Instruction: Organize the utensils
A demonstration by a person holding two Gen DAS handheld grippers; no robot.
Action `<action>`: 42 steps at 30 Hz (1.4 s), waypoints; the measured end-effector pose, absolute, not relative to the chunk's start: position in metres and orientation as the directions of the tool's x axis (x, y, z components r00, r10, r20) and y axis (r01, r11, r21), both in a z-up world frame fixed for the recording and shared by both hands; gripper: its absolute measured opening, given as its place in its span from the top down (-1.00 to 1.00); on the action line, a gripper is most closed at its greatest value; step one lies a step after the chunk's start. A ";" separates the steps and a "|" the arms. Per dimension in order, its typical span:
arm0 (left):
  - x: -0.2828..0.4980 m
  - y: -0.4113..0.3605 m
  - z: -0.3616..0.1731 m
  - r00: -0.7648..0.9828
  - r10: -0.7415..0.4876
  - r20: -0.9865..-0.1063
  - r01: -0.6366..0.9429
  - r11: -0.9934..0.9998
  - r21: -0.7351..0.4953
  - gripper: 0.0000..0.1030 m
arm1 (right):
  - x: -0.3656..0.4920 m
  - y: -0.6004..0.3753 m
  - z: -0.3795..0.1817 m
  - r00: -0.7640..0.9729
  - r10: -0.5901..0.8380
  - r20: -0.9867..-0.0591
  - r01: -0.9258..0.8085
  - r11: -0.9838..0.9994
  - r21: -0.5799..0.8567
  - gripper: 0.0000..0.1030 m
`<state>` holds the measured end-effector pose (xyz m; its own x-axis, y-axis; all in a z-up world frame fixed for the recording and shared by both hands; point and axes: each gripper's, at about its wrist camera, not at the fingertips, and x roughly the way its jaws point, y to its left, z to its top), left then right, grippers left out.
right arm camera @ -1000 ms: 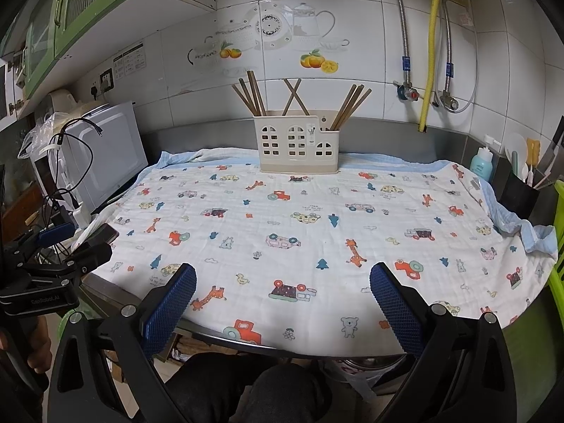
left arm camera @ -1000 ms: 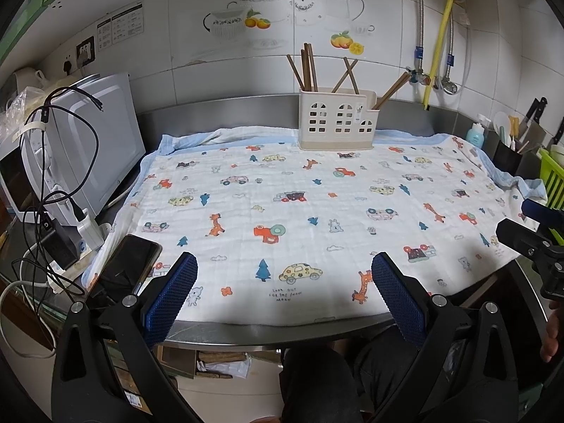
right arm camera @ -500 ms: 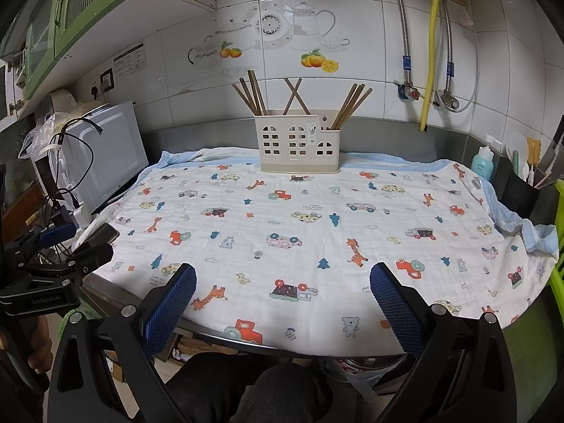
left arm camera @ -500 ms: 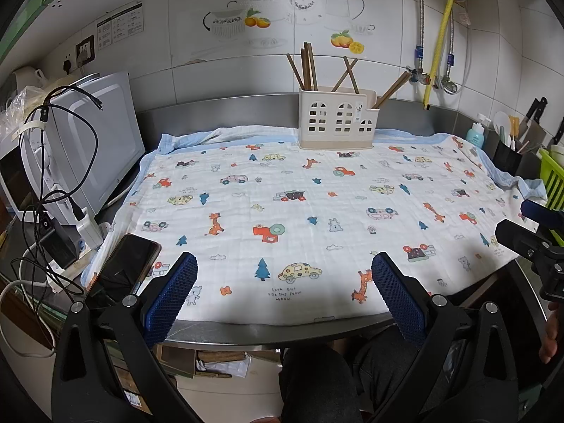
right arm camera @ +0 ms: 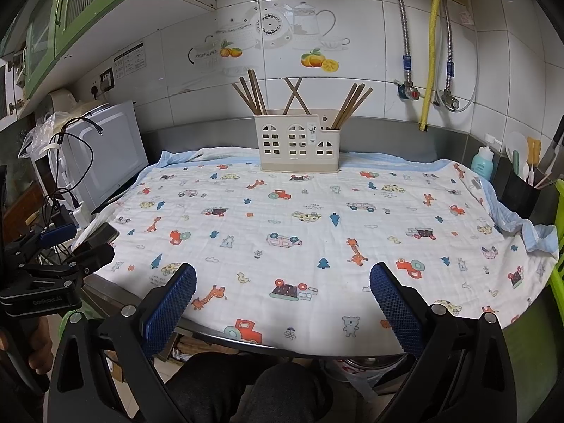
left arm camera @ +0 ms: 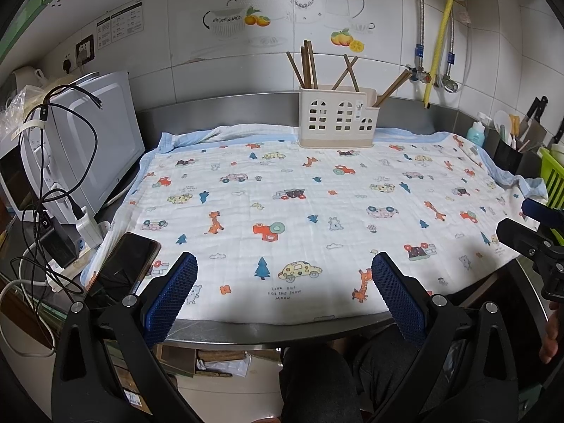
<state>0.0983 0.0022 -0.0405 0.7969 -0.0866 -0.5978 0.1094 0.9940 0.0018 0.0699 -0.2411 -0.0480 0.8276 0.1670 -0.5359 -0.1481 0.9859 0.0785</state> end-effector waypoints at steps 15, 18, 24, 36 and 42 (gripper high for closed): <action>0.098 0.001 -0.042 0.797 -0.085 -0.599 0.108 0.994 0.003 -0.90 | 0.069 -0.237 -0.050 0.827 0.166 -0.537 -0.146 0.986 0.080 -0.86; 0.098 0.001 -0.042 0.796 -0.085 -0.600 0.109 0.994 0.002 -0.90 | 0.069 -0.237 -0.050 0.826 0.167 -0.539 -0.147 0.986 0.080 -0.86; 0.099 0.001 -0.042 0.796 -0.086 -0.599 0.109 0.994 0.002 -0.90 | 0.069 -0.236 -0.049 0.826 0.168 -0.538 -0.148 0.986 0.081 -0.86; 0.099 0.000 -0.042 0.796 -0.085 -0.599 0.109 0.994 0.003 -0.90 | 0.070 -0.236 -0.050 0.824 0.171 -0.540 -0.149 0.985 0.085 -0.86; 0.099 0.000 -0.042 0.796 -0.087 -0.599 0.109 0.994 0.001 -0.90 | 0.070 -0.235 -0.050 0.824 0.172 -0.540 -0.148 0.985 0.087 -0.86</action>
<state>0.0989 -0.0001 -0.0425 0.7963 -0.0870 -0.5986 0.1094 0.9940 0.0010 0.0695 -0.2354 -0.0501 0.8239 0.1715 -0.5402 -0.1483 0.9851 0.0866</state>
